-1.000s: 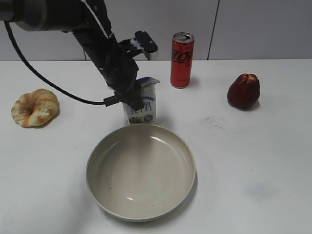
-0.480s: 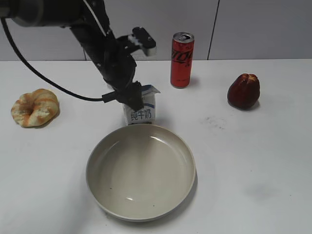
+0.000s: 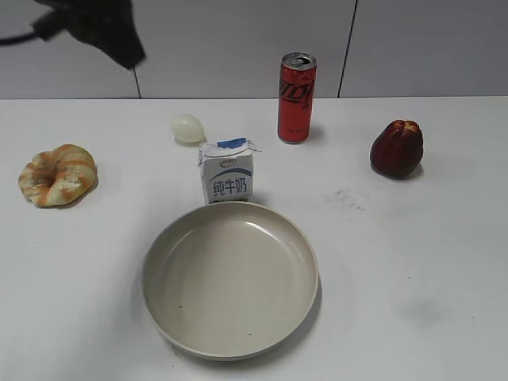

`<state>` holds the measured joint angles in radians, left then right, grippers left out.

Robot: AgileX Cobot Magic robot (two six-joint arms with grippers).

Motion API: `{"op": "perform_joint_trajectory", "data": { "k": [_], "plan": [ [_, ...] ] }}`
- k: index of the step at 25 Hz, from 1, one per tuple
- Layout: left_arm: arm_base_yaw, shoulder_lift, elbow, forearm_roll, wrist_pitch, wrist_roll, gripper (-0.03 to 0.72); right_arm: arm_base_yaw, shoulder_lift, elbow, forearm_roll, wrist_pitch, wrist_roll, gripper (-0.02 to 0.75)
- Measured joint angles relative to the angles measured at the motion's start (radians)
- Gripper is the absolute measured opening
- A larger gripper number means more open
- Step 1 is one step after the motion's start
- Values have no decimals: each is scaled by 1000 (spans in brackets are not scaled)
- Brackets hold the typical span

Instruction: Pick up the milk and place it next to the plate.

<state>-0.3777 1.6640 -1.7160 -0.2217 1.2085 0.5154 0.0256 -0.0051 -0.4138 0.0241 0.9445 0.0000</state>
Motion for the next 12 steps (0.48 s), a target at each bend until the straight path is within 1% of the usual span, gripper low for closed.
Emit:
{"op": "perform_joint_trajectory", "data": {
  "k": [3, 5, 8, 12],
  "plan": [
    [111, -79, 15, 22, 3, -164, 587, 0, 0, 0, 0, 0, 0, 459],
    [178, -135, 66, 24, 3, -230, 587, 0, 0, 0, 0, 0, 0, 459],
    [269, -238, 211, 25, 4, -260, 587, 0, 0, 0, 0, 0, 0, 459],
    [345, -424, 480, 32, 6, -284, 587, 0, 0, 0, 0, 0, 0, 459]
  ]
}}
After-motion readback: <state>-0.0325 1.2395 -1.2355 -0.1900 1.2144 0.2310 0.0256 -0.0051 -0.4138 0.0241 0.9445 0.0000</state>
